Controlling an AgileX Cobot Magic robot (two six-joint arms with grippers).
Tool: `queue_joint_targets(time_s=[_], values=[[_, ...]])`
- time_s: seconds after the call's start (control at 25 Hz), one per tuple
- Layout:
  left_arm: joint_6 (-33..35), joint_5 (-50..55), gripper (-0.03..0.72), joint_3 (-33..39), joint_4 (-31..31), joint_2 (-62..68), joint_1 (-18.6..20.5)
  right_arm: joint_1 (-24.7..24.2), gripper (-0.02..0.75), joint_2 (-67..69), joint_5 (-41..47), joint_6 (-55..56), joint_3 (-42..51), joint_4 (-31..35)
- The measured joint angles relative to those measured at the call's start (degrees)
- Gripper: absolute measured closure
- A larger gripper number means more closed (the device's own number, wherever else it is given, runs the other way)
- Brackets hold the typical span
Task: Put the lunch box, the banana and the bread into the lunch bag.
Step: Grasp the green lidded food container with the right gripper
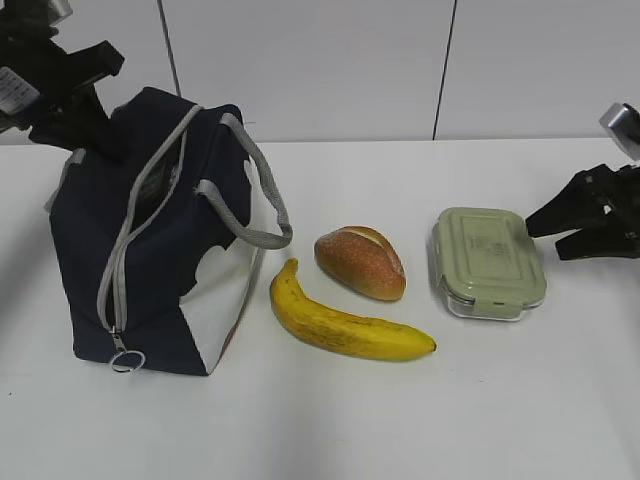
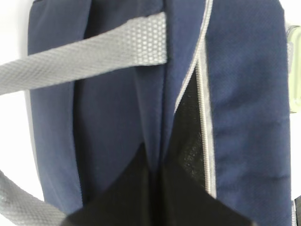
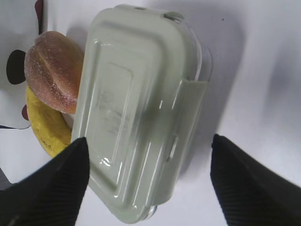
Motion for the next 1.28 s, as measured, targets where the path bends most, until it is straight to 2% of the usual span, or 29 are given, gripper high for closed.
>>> queue_joint_targets(time_s=[0.76,0.88,1.16,1.28], values=[[0.0,0.2,0.691,0.0,-0.2,0.0,0.0,2.3,0.149,6.6,0.6,-2.0,-0.8,2.5],[0.0,0.2,0.691,0.0,-0.2,0.0,0.0,2.3,0.179,7.2,0.9,-2.1,-0.8,3.4],[0.0,0.2,0.691,0.0,-0.2,0.0,0.0,2.3,0.33,7.3,2.2,-2.5,-0.8,5.1],[0.0,0.2,0.691,0.0,-0.2,0.0,0.0,2.3,0.348,7.4,2.6,-2.5,-0.8,5.1]])
